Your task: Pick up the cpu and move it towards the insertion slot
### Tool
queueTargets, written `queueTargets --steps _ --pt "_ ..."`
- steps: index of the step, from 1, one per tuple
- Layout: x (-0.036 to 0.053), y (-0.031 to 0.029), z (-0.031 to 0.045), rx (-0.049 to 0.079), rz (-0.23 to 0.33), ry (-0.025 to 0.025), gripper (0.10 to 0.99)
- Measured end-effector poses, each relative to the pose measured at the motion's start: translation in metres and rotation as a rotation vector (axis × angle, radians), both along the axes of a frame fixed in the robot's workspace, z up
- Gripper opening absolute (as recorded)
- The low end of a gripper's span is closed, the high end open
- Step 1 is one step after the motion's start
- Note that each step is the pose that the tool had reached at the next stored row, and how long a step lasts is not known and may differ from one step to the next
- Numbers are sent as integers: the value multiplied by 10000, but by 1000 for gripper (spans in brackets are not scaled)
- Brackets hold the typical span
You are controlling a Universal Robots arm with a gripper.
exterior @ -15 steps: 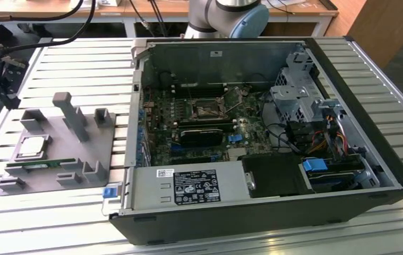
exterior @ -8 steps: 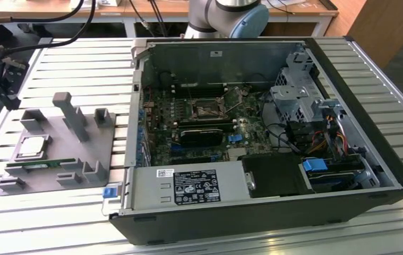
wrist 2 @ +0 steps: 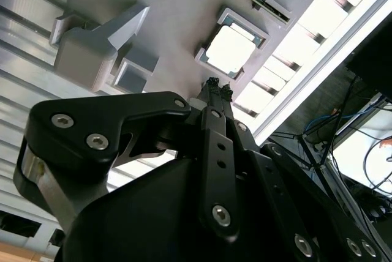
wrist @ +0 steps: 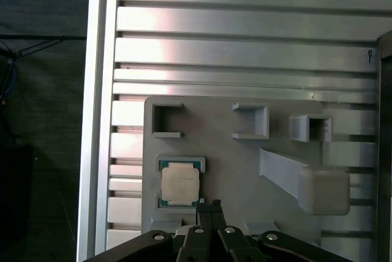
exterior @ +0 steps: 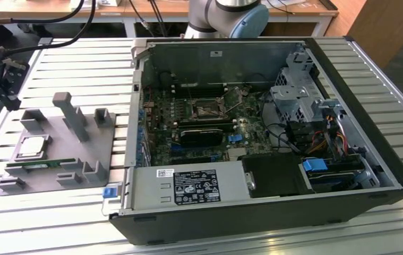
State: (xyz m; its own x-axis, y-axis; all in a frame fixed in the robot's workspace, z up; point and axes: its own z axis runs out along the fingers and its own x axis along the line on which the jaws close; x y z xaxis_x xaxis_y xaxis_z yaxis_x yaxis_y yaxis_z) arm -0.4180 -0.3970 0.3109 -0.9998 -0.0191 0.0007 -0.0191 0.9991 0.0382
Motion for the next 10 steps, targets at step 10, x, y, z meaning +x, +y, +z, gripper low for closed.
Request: queueTargets --steps 10 --pt "-9 0 -39 0 0 0 106"
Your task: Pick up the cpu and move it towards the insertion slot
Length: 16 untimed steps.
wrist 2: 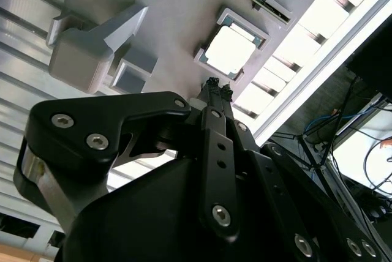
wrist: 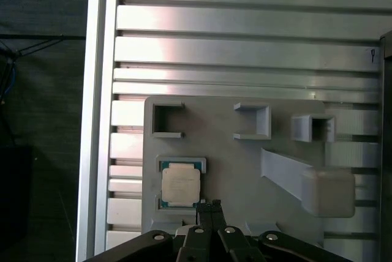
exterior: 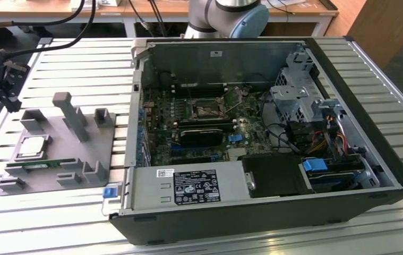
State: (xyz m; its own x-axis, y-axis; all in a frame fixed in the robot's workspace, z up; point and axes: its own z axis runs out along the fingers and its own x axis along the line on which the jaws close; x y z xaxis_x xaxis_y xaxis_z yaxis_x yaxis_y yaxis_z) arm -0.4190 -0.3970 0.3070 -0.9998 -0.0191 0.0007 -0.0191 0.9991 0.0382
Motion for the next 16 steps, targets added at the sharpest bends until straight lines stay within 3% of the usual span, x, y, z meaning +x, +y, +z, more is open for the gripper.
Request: queueTargets --steps 16 --pt "-4 0 -33 0 1 0 106"
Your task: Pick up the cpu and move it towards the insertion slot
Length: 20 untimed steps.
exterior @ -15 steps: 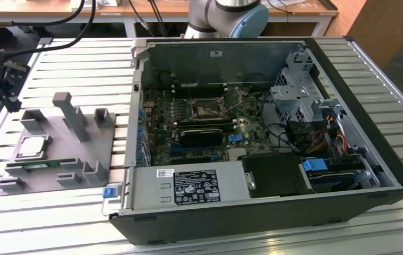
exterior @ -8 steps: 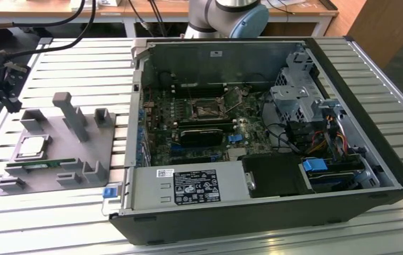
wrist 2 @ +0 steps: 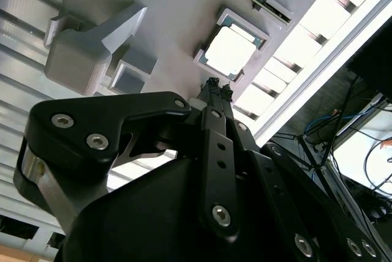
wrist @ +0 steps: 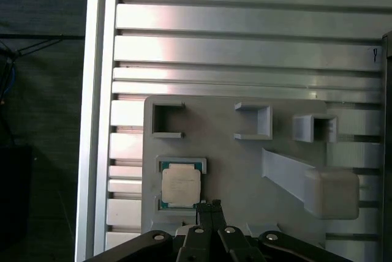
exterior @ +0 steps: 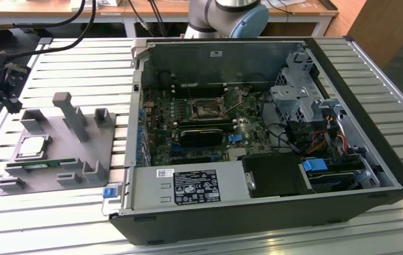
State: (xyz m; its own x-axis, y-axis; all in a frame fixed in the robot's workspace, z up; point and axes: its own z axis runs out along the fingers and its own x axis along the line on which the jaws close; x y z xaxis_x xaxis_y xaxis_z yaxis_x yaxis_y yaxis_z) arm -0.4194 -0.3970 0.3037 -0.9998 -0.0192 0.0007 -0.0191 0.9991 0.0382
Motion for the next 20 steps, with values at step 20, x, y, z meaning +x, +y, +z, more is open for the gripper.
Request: queueTargets --steps 20 --pt "-13 0 -42 0 -1 -1 106"
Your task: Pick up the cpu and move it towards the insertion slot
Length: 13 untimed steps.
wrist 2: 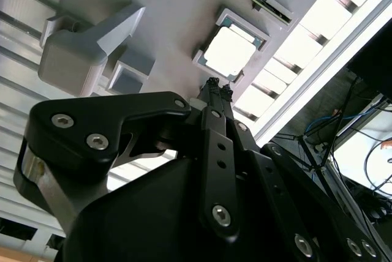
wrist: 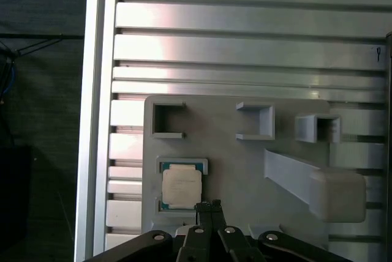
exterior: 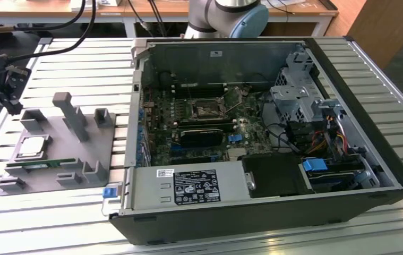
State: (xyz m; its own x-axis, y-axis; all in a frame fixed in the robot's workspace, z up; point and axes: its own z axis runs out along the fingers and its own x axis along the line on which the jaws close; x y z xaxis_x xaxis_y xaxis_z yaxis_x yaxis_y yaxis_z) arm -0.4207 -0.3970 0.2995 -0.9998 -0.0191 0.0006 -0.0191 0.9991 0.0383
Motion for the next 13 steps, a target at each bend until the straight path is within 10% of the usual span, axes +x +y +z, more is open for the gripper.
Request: queueTargets --steps 13 --pt "-16 -1 -39 -1 0 2 106"
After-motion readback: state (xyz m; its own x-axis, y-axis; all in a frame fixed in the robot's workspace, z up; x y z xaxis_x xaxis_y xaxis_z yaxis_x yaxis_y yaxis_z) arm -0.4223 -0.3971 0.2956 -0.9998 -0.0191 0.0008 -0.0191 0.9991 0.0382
